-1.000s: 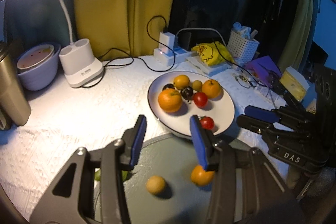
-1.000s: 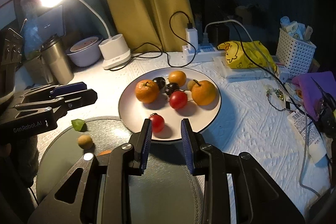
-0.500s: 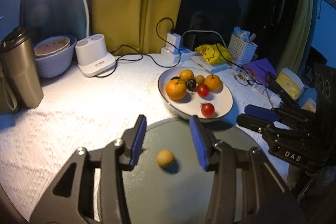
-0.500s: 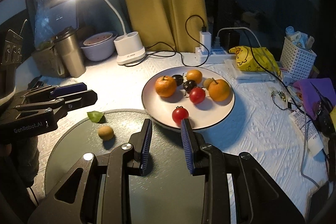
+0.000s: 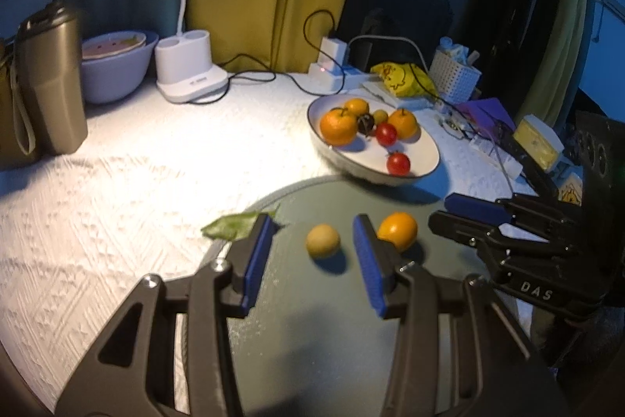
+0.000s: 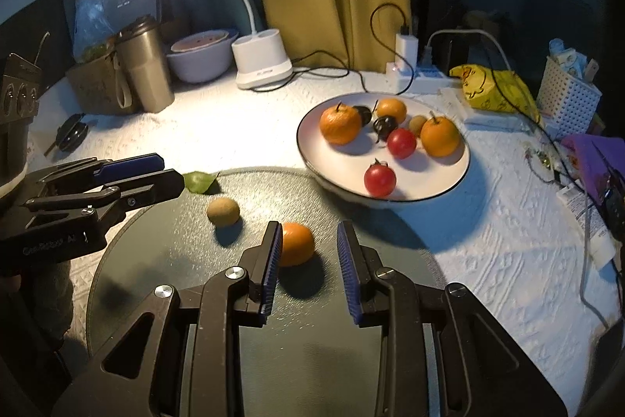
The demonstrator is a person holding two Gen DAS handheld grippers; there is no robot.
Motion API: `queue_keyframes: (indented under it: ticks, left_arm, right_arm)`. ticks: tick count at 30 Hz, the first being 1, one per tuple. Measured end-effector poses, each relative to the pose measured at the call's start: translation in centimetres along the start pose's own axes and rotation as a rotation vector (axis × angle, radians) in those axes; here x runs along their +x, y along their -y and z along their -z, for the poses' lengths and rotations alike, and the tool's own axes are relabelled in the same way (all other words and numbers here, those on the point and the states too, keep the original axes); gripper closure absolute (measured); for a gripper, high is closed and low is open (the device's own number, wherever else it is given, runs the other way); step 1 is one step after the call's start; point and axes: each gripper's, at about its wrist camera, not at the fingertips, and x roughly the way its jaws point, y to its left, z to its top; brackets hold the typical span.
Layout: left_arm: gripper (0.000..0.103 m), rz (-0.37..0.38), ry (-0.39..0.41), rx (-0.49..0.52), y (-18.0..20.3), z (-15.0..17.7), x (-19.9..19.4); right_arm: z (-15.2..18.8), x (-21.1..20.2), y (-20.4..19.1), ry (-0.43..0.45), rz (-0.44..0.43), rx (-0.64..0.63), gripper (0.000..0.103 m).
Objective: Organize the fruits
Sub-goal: 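Move both open tools back over the tray toward the last fruits, then grasp the small orange with the right tool while the left tool grasps a yellow fruit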
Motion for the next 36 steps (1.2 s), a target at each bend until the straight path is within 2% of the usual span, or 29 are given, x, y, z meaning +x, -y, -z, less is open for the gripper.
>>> queue_keyframes:
  ticks: [8, 10, 11, 21, 29, 31, 36]
  left_arm:
    - [0.059, 0.009, -0.040, -0.011, -0.5, 0.9, 1.2]
    - [0.059, 0.011, -0.045, -0.010, -0.5, 0.9, 1.4]
    - [0.059, 0.013, -0.048, -0.008, -0.5, 0.9, 1.5]
    - [0.059, 0.029, -0.085, 0.009, -0.2, 0.8, 2.9]
    - [0.059, 0.013, -0.116, 0.023, 0.1, 0.4, 4.3]
    - [0.059, 0.009, -0.121, 0.023, 0.1, 0.4, 4.6]
    - [0.059, 0.008, -0.130, 0.039, 0.5, 0.4, 5.1]
  right_arm:
    - [0.9, 1.7, -0.7, -0.042, -0.018, 0.004, 0.071]
    - [0.9, 2.1, -0.7, -0.047, -0.021, 0.008, 0.058]
    - [0.8, 2.2, -0.7, -0.046, -0.026, 0.011, 0.057]
    - [0.6, 3.8, -0.9, -0.074, -0.046, 0.002, 0.056]
    - [0.6, 4.6, -0.8, -0.091, -0.052, -0.006, 0.057]
    - [0.8, 4.6, -0.8, -0.090, -0.060, -0.008, 0.061]
    - [0.7, 4.6, -0.7, -0.085, -0.062, -0.017, 0.061]
